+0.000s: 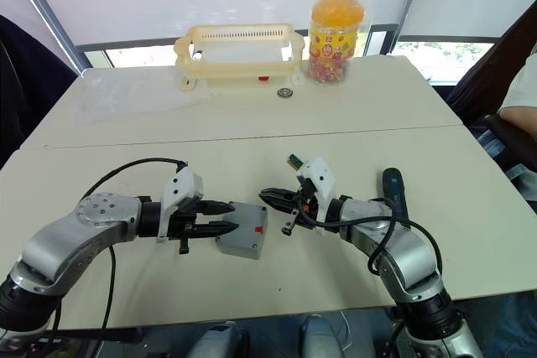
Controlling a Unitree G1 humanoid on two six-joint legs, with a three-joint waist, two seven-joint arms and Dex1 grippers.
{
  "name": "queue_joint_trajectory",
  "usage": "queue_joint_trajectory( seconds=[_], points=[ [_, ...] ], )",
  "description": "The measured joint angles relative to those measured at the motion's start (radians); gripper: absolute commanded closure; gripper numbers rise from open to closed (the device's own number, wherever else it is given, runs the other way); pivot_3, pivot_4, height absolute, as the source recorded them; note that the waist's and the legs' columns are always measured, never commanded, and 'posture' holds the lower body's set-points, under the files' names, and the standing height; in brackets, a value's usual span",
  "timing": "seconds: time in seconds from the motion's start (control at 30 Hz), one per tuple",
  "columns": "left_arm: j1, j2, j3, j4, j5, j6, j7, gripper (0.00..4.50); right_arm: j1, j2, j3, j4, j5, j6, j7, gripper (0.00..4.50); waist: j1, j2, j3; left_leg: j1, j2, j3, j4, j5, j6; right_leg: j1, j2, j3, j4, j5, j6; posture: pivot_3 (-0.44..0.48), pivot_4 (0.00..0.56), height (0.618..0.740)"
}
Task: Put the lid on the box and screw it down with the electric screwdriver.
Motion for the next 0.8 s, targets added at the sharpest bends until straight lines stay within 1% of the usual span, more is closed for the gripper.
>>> queue_joint_trajectory(
  seconds=[0.73, 0.77, 0.8],
  points=[
    [-0.001, -0.001, 0.001, 0.000, 0.010, 0.004, -0.005, 2.67, 0.025, 0.008, 0.058, 0.063, -0.077, -0.074, 0.020, 4.43, 0.000, 0.000, 0.000, 0.000, 0.000, 0.000, 0.000, 0.000, 0.000, 0.000, 0.000, 0.000, 0.000, 0.000, 0.000, 0.000, 0.150, 0.740],
    [-0.001, -0.001, 0.002, 0.000, 0.007, 0.006, -0.005, 2.67, 0.025, 0.009, 0.058, 0.066, -0.080, -0.077, 0.021, 4.19, 0.000, 0.000, 0.000, 0.000, 0.000, 0.000, 0.000, 0.000, 0.000, 0.000, 0.000, 0.000, 0.000, 0.000, 0.000, 0.000, 0.150, 0.740],
    [-0.002, 0.000, 0.004, 0.000, 0.001, 0.008, -0.006, 2.67, 0.024, 0.010, 0.058, 0.068, -0.082, -0.078, 0.021, 3.85, 0.000, 0.000, 0.000, 0.000, 0.000, 0.000, 0.000, 0.000, 0.000, 0.000, 0.000, 0.000, 0.000, 0.000, 0.000, 0.000, 0.150, 0.740]
  ],
)
